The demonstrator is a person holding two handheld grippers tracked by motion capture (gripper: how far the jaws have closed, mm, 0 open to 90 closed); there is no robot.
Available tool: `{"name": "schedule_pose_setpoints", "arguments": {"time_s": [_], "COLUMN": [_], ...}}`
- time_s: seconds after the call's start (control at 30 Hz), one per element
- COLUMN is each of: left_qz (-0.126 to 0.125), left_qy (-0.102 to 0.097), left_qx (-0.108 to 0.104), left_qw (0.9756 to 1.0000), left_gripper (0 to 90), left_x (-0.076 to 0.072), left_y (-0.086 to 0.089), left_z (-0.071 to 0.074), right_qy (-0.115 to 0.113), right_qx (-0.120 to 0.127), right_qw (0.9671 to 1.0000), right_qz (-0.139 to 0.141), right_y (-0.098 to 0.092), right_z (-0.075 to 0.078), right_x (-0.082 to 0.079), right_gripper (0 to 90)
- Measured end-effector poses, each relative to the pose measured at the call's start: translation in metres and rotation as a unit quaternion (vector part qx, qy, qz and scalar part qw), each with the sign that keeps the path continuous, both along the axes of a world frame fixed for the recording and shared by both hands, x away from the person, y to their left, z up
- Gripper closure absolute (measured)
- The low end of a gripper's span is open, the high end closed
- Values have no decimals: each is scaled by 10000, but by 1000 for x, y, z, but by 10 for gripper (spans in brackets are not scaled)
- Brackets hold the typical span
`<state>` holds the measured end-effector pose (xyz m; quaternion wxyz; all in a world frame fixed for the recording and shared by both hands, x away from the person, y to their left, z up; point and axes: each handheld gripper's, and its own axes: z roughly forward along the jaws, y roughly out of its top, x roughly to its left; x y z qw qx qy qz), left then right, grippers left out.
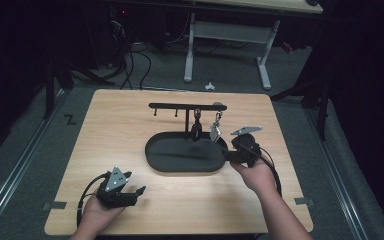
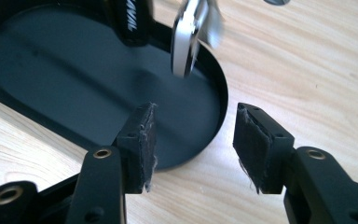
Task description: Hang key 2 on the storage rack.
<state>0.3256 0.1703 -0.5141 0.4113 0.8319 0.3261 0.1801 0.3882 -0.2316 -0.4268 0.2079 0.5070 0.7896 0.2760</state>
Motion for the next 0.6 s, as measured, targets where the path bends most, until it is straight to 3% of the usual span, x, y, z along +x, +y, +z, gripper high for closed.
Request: {"name": "schedule_pose_setpoints", "arguments": {"time_s": [0.2, 0.3, 0.53, 0.57, 0.6], "left_qz": [125, 187, 253, 281, 320], "left_qy": [-23, -46, -45, -48, -30], "left_qx": [-63, -67, -67, -92, -120], "left_qw": [9999, 9998, 9996, 9996, 9994], "left_gripper": [263, 263, 246, 243, 240], "left_x": [2, 2, 4, 5, 5], "left_y": [3, 4, 5, 6, 6], "left_z": [0, 0, -2, -2, -2], "right_qy": [-286, -499, -915, -1172, -1180], "right_qx": [154, 371, 430, 314, 301], "right_qw": [9995, 9980, 9948, 9925, 9925], "right_qz": [-58, -133, -151, -145, -65], "right_y": [-8, -18, -28, -32, -34], "right_z": [-22, -38, -64, -77, -80], "right_x": [-19, -33, -65, -82, -87], "right_gripper": [408, 404, 318, 307, 293]}}
